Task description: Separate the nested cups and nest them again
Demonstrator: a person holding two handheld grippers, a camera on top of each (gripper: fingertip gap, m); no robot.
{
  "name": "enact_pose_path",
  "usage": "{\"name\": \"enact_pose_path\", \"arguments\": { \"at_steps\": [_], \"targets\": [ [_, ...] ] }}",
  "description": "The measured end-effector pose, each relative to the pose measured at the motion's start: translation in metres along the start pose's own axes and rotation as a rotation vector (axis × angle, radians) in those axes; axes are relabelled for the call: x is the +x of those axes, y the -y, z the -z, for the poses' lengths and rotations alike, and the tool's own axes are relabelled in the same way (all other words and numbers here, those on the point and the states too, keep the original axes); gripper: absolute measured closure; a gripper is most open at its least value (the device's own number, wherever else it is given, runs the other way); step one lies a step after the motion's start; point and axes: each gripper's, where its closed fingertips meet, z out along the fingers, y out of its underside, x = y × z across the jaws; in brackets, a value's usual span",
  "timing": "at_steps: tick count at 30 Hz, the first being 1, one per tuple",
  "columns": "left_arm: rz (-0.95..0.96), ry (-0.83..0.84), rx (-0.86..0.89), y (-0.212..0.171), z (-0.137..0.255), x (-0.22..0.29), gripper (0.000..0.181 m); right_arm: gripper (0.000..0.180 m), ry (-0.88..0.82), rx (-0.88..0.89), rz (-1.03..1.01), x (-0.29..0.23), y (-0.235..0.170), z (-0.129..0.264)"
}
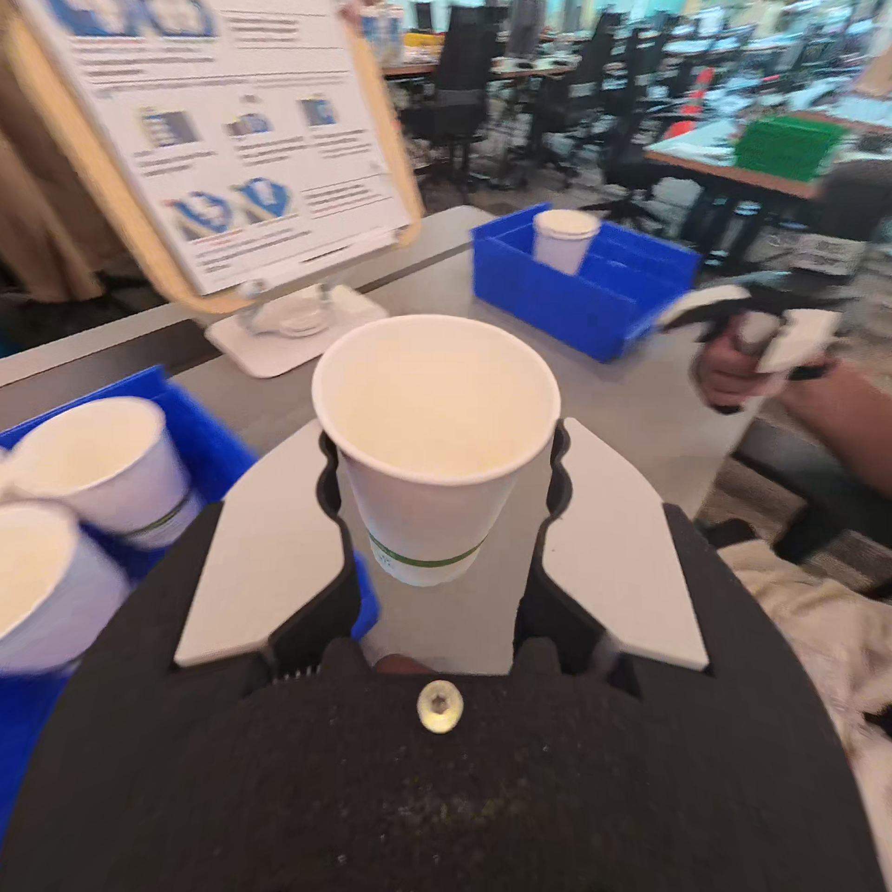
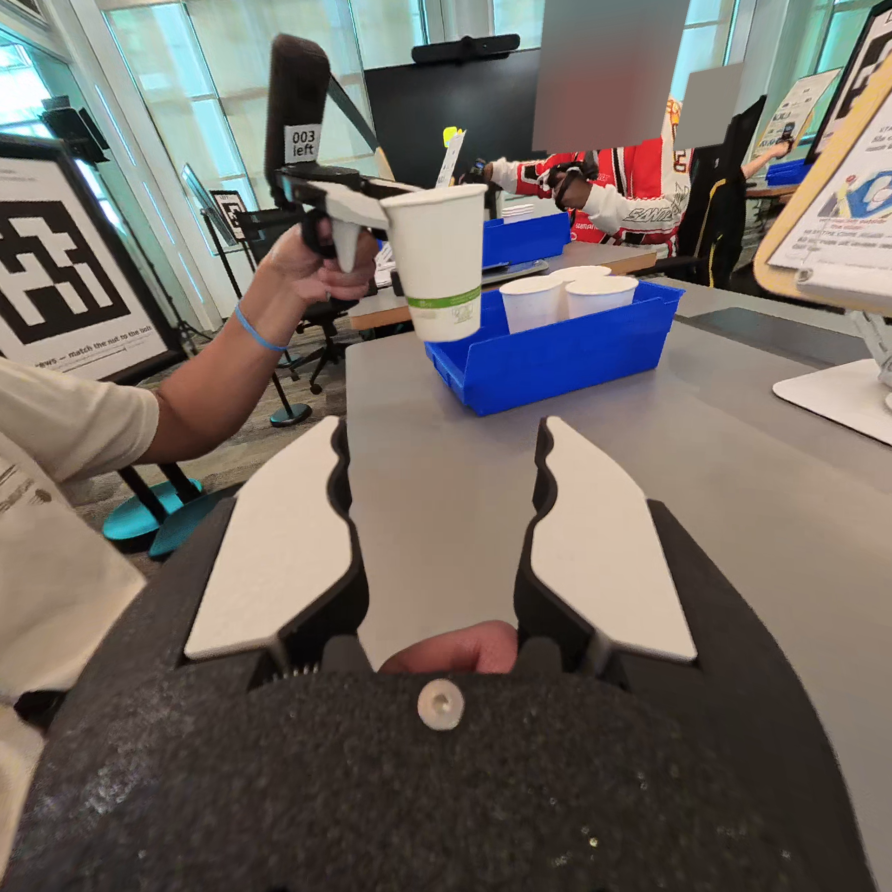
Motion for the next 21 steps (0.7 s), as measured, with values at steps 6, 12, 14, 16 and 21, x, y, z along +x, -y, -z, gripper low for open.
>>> {"name": "enact_pose_path", "arguments": {
  "at_steps": [6,12,14,16,21],
  "targets": [
    [-0.032,-0.408,0.047,0.014,-0.049,0.092,0.096,0.097,0.057,0.038,-0.033,0.01,0.019,-0.045],
    [-0.057,-0.624,-0.073,-0.004,-0.088,0.138,0.096,0.096,0.132,0.045,-0.003,0.001,0.024,-0.042],
    [-0.07,-0.645,-0.108,-0.008,-0.099,0.142,0.096,0.095,0.159,0.032,0.015,-0.005,0.02,-0.04],
    [-0.075,-0.69,-0.142,-0.013,-0.106,0.148,0.096,0.094,0.152,0.017,0.02,-0.005,0.016,-0.041],
    [-0.07,-0.755,-0.192,-0.02,-0.117,0.158,0.096,0.097,0.118,0.008,0.024,0.003,0.01,-0.041]
  ]
}}
